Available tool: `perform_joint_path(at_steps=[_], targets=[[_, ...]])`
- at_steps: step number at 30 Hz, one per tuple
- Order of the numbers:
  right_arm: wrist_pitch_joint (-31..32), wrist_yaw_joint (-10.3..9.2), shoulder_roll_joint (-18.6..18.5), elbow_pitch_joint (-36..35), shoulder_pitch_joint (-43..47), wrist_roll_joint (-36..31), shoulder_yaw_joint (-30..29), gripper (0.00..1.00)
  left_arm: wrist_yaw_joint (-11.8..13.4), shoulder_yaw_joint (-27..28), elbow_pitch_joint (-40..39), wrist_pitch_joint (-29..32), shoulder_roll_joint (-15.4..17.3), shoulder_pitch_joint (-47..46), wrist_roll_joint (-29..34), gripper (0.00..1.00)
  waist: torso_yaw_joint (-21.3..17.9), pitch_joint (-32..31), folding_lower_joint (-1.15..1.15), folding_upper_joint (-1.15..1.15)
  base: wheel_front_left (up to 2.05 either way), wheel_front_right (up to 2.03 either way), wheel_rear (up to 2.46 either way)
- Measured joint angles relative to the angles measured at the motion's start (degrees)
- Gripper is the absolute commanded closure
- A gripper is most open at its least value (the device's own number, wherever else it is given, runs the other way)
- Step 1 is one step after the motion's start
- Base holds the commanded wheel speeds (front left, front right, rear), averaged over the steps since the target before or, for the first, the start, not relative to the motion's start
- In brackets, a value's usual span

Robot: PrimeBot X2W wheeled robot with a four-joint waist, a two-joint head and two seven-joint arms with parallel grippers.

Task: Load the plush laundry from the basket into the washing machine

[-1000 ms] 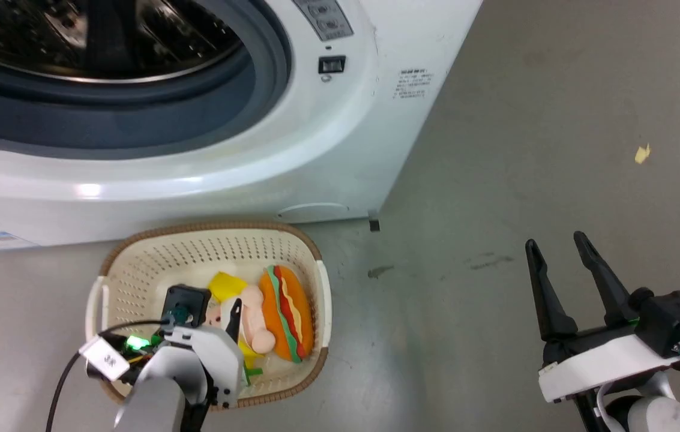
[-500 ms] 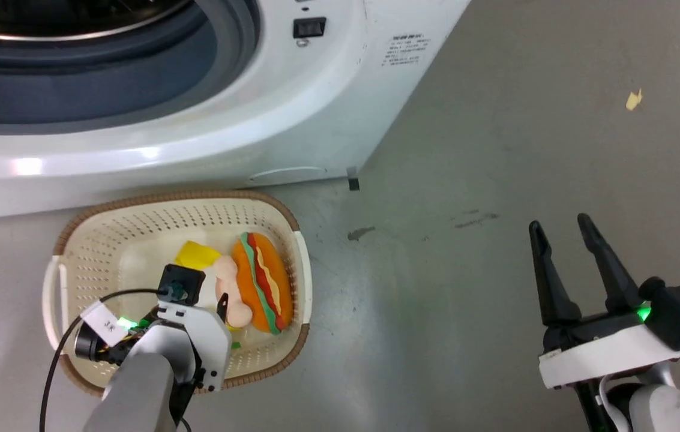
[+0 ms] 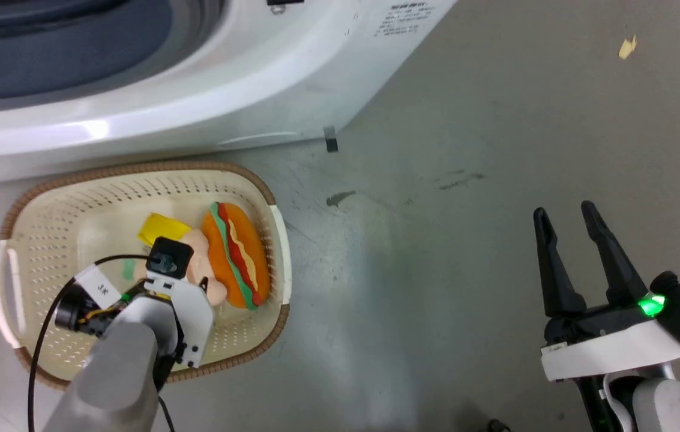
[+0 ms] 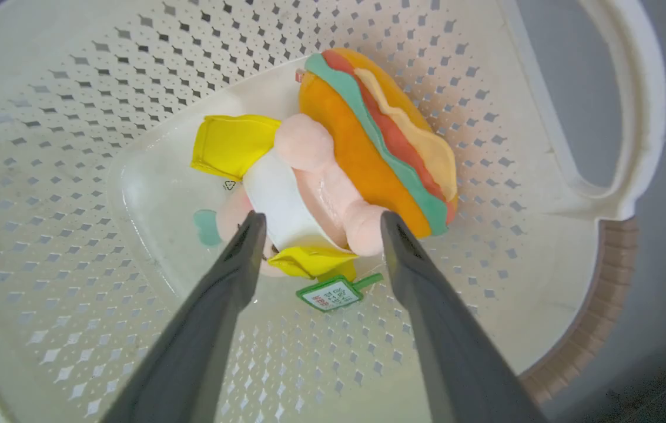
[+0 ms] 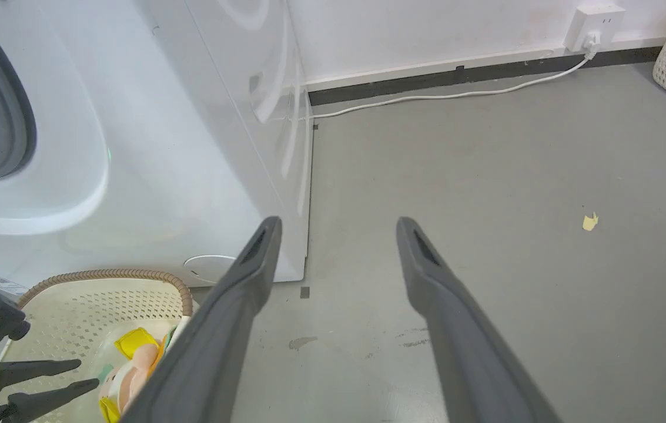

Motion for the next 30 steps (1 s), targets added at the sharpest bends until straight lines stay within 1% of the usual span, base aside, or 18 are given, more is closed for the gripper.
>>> perform_joint_path(at_steps=[3,7,9,16,24,25,26,27,30], targets=[[-0.5,0.00,0.0,-0.3,-0.3,0.6,0.0,0.00,0.6,-1.2,1.6,-0.2,0.9,-2.0,0.7,0.00,-0.5,1.6,0.00,0.00,0.00,0.00,0.00],[-1.0,0.00,0.0,-0.7,-0.7,1.3,0.1,0.00,0.6,-2.1,4.1,0.1,1.3,-4.2,0.7,0.00,-1.1,3.8,0.00,0.00,0.00,0.00,0.00],[-1.2,0.00,0.0,-0.9,-0.8,1.7,0.0,0.00,0.1,-2.8,5.3,0.5,1.5,-5.5,0.6,0.00,-1.4,4.9,0.00,0.00,0.00,0.00,0.00],[-2.0,0.00,0.0,-1.3,-0.8,3.3,0.1,0.00,-0.3,-4.3,9.6,3.1,2.4,-10.6,-0.7,0.00,-2.2,8.9,0.00,0.00,0.00,0.00,0.00],[-3.0,0.00,0.0,-1.5,-2.1,5.7,1.0,0.00,0.2,-6.6,14.2,4.0,3.8,-15.2,-1.0,0.00,-3.6,13.1,0.00,0.00,0.00,0.00,0.00],[-3.0,0.00,0.0,-1.5,-2.2,6.1,1.1,0.00,0.2,-6.9,14.7,4.1,3.9,-15.5,-1.2,0.06,-3.9,13.5,0.00,0.00,0.00,0.00,0.00],[-3.2,0.00,0.0,-1.4,-2.3,6.4,1.1,0.00,0.2,-7.2,15.3,4.2,4.1,-15.9,-1.3,0.60,-4.1,13.9,0.00,0.00,0.00,0.00,0.00],[-3.2,0.00,0.0,-1.3,-2.4,6.8,1.1,0.00,0.1,-7.3,15.8,4.3,4.3,-16.3,-1.5,1.00,-4.4,14.3,0.00,0.00,0.00,0.00,0.00],[-3.5,0.00,0.0,-1.0,-3.5,7.8,1.5,0.00,0.1,-7.8,17.5,4.2,5.1,-17.4,-2.2,1.00,-5.3,15.4,-0.01,0.00,0.00,0.00,0.00]])
